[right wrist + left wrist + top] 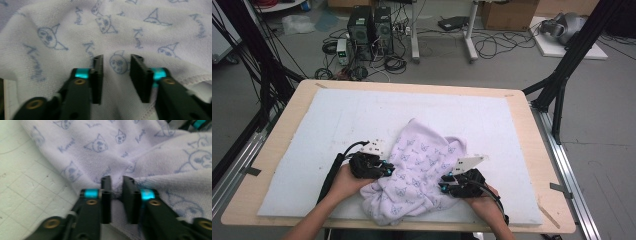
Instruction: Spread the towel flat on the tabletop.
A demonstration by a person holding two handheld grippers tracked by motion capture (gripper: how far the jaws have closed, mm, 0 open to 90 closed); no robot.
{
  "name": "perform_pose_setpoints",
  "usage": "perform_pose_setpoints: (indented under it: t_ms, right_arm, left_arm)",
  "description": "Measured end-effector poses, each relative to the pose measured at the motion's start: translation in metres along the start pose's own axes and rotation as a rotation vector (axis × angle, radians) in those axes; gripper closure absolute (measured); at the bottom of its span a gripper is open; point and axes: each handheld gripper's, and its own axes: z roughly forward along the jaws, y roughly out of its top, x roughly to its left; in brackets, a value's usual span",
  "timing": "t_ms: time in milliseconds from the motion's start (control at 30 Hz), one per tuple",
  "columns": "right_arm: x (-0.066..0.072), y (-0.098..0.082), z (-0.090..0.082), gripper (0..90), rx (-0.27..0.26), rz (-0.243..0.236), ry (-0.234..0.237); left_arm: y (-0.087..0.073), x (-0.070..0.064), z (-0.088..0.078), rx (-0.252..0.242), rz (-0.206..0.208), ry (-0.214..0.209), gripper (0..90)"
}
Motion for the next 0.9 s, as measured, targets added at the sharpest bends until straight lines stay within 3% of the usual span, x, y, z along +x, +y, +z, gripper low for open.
perform_pose_setpoints:
  t_ms: [67, 133, 233, 267, 300, 367, 433, 500, 700, 767, 800, 900]
  right_arm:
    - [-0.001, 0.001, 0.001, 83.8, 0.005, -0.003, 0.023]
    - [-0.001, 0.004, 0.001, 87.1, 0.016, -0.02, 0.032]
    - [-0.002, 0.004, 0.001, 87.7, 0.015, -0.013, 0.049]
    - [-0.002, 0.005, 0.001, 87.8, 0.01, -0.013, 0.054]
    - [0.0, 0.006, 0.0, 87.9, 0.0, -0.014, 0.064]
    - [0.005, 0.009, -0.002, 87.9, -0.018, -0.017, 0.08]
    - [0.007, 0.01, -0.004, 87.9, -0.028, -0.023, 0.082]
    - [0.02, 0.015, -0.009, 87.9, -0.058, -0.043, 0.115]
    - [0.04, 0.015, -0.012, 87.5, -0.042, -0.072, 0.164]
    - [0.04, 0.015, -0.015, 82.1, -0.048, -0.071, 0.164]
    - [0.034, 0.019, -0.02, 74.0, -0.07, -0.059, 0.151]
    - [0.026, 0.025, -0.025, 69.4, -0.086, -0.06, 0.119]
  left_arm:
    - [0.0, -0.002, -0.003, 0.003, 0.013, 0.014, 85.2]
    - [0.0, -0.003, -0.01, -0.009, 0.015, 0.032, 85.8]
    - [-0.005, -0.003, -0.028, -0.043, 0.006, 0.062, 86.0]
    - [-0.009, -0.005, -0.042, -0.069, 0.0, 0.082, 86.0]
    - [-0.009, -0.005, -0.042, -0.069, 0.0, 0.082, 86.0]
    - [-0.014, -0.009, -0.062, -0.084, 0.013, 0.108, 86.0]
    - [-0.016, -0.013, -0.069, -0.095, 0.014, 0.112, 86.1]
    - [-0.02, -0.02, -0.081, -0.102, 0.025, 0.113, 86.1]
    - [-0.035, -0.043, -0.097, -0.129, 0.055, 0.082, 85.7]
    - [-0.036, -0.043, -0.097, -0.141, 0.057, 0.084, 80.9]
    - [-0.036, -0.04, -0.097, -0.145, 0.048, 0.083, 69.5]
    - [-0.034, -0.025, -0.097, -0.168, 0.015, 0.1, 64.0]
